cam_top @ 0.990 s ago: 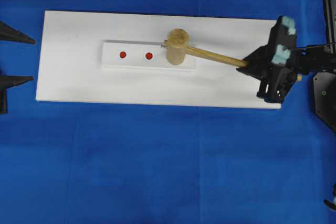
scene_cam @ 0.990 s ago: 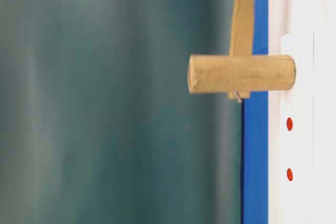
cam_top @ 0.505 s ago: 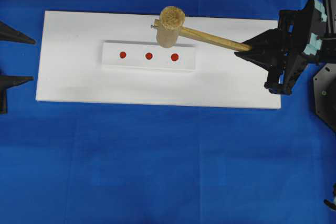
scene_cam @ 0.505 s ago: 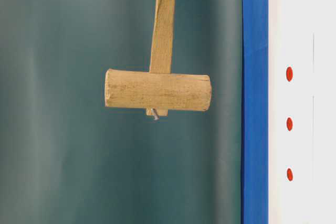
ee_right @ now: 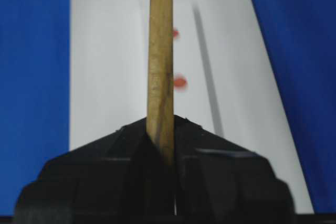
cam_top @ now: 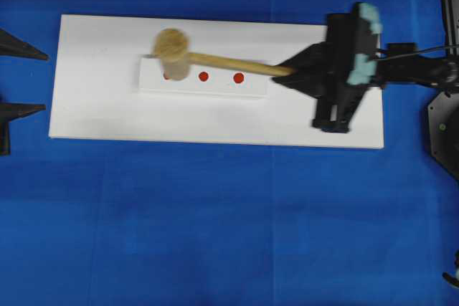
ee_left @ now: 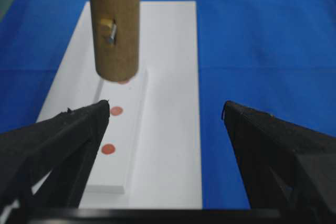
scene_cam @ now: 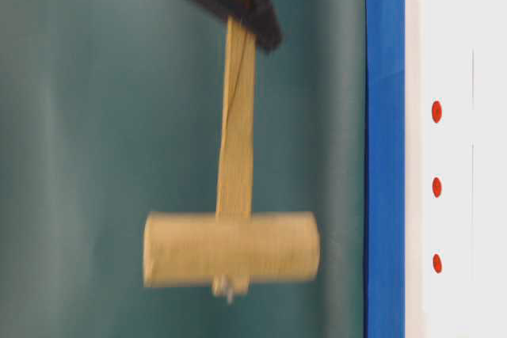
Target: Hit the mark with a hammer.
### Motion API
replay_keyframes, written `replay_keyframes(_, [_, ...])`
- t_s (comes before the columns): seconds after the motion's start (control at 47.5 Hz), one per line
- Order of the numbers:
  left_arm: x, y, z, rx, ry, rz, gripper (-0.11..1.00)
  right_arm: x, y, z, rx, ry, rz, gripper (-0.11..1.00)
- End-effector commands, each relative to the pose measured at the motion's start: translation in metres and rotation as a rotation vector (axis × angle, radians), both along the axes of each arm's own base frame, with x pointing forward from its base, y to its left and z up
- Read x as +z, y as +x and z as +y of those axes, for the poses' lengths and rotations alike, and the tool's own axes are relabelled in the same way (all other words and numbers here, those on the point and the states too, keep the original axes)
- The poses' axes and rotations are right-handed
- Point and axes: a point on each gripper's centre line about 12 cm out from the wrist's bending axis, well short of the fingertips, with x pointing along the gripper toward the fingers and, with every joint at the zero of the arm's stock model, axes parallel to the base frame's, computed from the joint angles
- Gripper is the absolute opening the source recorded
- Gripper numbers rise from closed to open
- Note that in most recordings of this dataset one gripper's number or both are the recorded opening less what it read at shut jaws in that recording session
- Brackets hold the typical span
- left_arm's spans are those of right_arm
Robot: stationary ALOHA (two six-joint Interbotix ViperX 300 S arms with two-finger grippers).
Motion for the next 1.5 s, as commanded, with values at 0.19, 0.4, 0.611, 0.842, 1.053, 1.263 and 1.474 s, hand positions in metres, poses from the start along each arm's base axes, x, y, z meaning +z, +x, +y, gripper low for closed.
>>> replay_keyframes(0.19, [0.003, 0.002, 0.0, 0.0, -0.001, -0.006, 0.87, 0.019, 0.053, 0.007, 0.068, -0.007, -0.036, 0.01])
replay_keyframes(0.4, [0.002, 0.002, 0.0, 0.002, 0.0, -0.002, 0.87, 0.021, 0.068, 0.008, 0.091, -0.025, -0.04, 0.01])
replay_keyframes(0.611, [0.002, 0.003, 0.001, 0.008, -0.001, -0.002, 0.87, 0.021, 0.068, 0.008, 0.092, -0.026, -0.039, 0.01])
replay_keyframes(0.842, [-0.009, 0.021, 0.004, 0.018, -0.003, -0.026, 0.88, 0.021, 0.069, 0.008, 0.091, -0.025, -0.04, 0.01])
replay_keyframes(1.053, [-0.014, 0.045, 0.005, 0.02, 0.0, -0.051, 0.89, 0.021, 0.069, 0.008, 0.091, -0.025, -0.04, 0.01])
replay_keyframes(1.263, [-0.019, 0.071, 0.007, 0.023, 0.001, -0.054, 0.92, 0.022, 0.069, 0.008, 0.092, -0.026, -0.042, 0.01])
replay_keyframes(1.474, [-0.028, 0.096, 0.015, 0.046, 0.0, -0.017, 0.93, 0.024, 0.07, 0.013, 0.108, -0.024, -0.046, 0.01])
